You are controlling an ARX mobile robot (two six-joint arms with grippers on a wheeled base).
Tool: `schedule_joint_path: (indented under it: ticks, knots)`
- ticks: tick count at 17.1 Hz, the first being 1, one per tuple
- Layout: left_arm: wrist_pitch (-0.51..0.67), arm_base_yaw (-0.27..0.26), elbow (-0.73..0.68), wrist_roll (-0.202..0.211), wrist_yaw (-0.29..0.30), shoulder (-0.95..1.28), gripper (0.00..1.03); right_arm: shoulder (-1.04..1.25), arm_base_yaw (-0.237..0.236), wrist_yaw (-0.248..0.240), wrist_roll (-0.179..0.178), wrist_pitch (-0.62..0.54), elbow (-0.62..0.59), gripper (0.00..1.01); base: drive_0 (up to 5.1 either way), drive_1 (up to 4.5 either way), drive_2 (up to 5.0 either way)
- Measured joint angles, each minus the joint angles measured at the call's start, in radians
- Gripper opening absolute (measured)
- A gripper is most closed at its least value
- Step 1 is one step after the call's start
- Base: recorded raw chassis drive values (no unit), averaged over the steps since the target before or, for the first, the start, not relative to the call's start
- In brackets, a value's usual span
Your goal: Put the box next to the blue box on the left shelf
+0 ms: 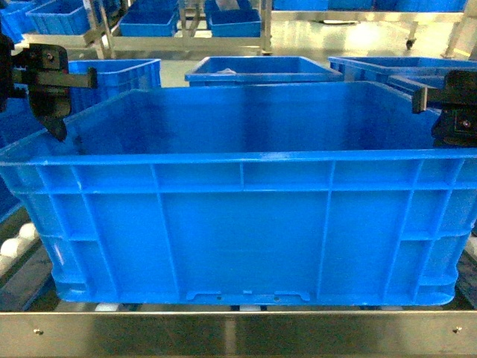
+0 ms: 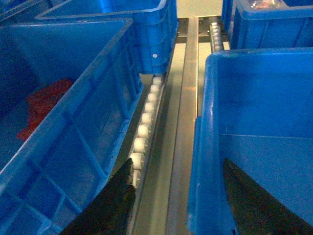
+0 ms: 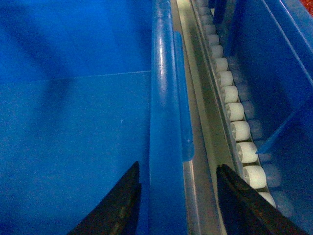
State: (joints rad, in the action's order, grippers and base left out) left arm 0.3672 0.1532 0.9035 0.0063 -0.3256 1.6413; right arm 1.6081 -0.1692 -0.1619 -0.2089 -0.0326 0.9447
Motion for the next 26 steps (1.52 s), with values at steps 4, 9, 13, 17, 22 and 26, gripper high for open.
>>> schedule_joint_path:
  ticks: [4, 9, 13, 17, 22, 26]
  knots:
    - [0.053, 0.003, -0.015, -0.008, 0.011, -0.001, 0.81, -0.001, 0.0, 0.0, 0.005, -0.035, -0.004, 0.75, 0.0, 0.0, 0.0]
    - [0.157, 0.004, -0.03, -0.06, 0.023, -0.042, 0.98, -0.063, 0.0, -0.051, 0.0, -0.304, -0.049, 0.98, 0.0, 0.0, 0.0]
    - [0.35, -0.015, -0.095, -0.045, 0.123, -0.041, 0.88, -0.057, 0.002, -0.045, 0.006, -0.347, -0.061, 0.97, 0.0, 0.0, 0.0]
    - [0.584, -0.072, -0.489, -0.024, 0.241, -0.278, 0.26, -0.25, 0.074, 0.062, 0.187, -0.889, -0.493, 0.35, 0.0, 0.0, 0.0]
    - [0.575, -0.134, -0.666, -0.02, 0.316, -0.452, 0.02, -0.409, 0.106, 0.093, 0.203, -0.888, -0.682, 0.02, 0.0, 0.0, 0.0]
    - [0.518, -0.156, -0.759, -0.021, 0.323, -0.595, 0.02, -0.561, 0.169, 0.156, 0.203, -0.842, -0.786, 0.02, 0.0, 0.0, 0.0]
